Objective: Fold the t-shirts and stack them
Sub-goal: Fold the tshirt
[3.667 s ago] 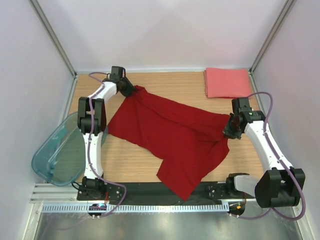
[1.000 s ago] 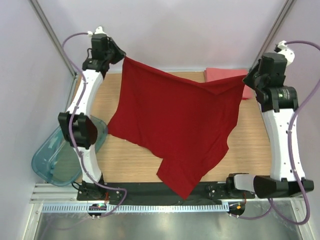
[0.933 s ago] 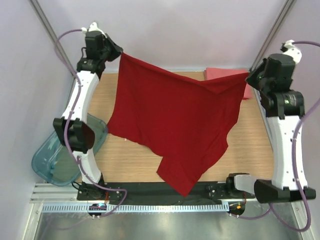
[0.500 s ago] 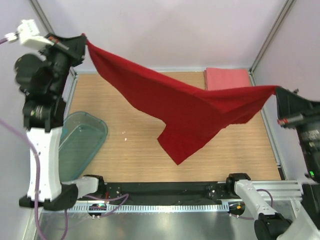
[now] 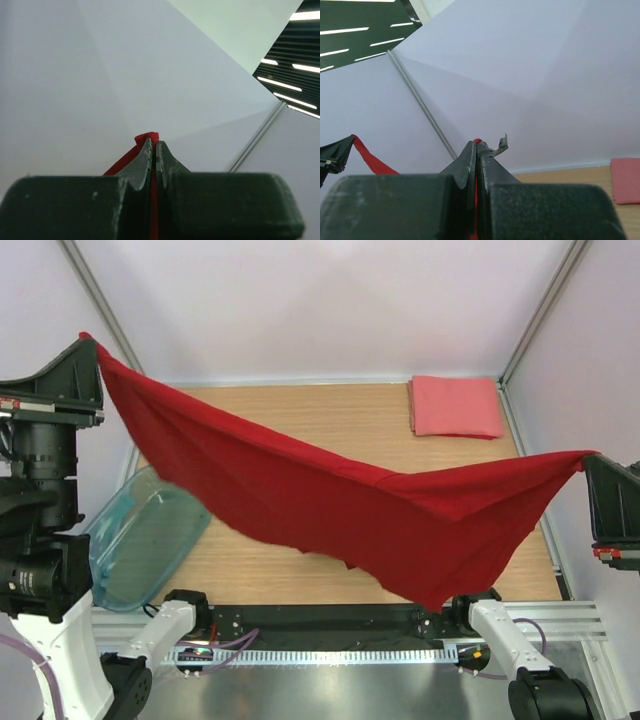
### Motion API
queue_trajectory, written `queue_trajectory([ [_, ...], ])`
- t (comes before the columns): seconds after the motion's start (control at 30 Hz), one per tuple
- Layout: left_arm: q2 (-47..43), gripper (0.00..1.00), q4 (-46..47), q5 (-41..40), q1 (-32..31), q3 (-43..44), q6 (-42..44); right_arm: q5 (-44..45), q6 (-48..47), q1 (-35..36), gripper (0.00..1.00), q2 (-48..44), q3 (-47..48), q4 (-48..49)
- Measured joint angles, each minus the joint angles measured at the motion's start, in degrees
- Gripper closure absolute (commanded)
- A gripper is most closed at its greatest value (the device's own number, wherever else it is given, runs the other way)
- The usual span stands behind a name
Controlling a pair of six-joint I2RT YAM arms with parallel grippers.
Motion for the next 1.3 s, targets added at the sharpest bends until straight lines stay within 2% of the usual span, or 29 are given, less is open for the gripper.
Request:
queue_trajectory([
  [0.17,3.1,0.99,0.44,-0.24,0.0,0.15,-1.57,0.04,1.05,0.0,0.99,1.95,0.09,-0.31],
  [0.37,11.1,1.0,0.35,0.22,0.0,2.97,-3.61,-0.04,2.86,0.0,0.99,8.63,3.87,-0.74],
  [0.5,12.68,0.99,-0.5,1.27,0.0,3.02,-4.74,-0.11,4.9,0.0,0.99,8.61,2.43,-0.26],
  [0.63,8.37,0.99,-0.96,1.25,0.0,2.58,-4.52,-0.28,6.91,0.0,0.99,5.2,1.46,-0.15],
  [0.97,-10.56,0.99,1.95,0.11,0.0,1.73,-2.86,-1.66,7.67,-0.04,0.99,-0.55,9.6,0.7],
  [1.13,-13.18,0.99,3.8,-1.79,0.0,2.1,-1.38,-2.4,9.35,-0.04,0.99,-1.31,11.17,1.97],
  [1.3,-10.69,0.99,3.91,-2.51,0.0,3.1,-0.94,-2.8,11.45,-0.04,0.99,-0.17,11.96,3.48],
])
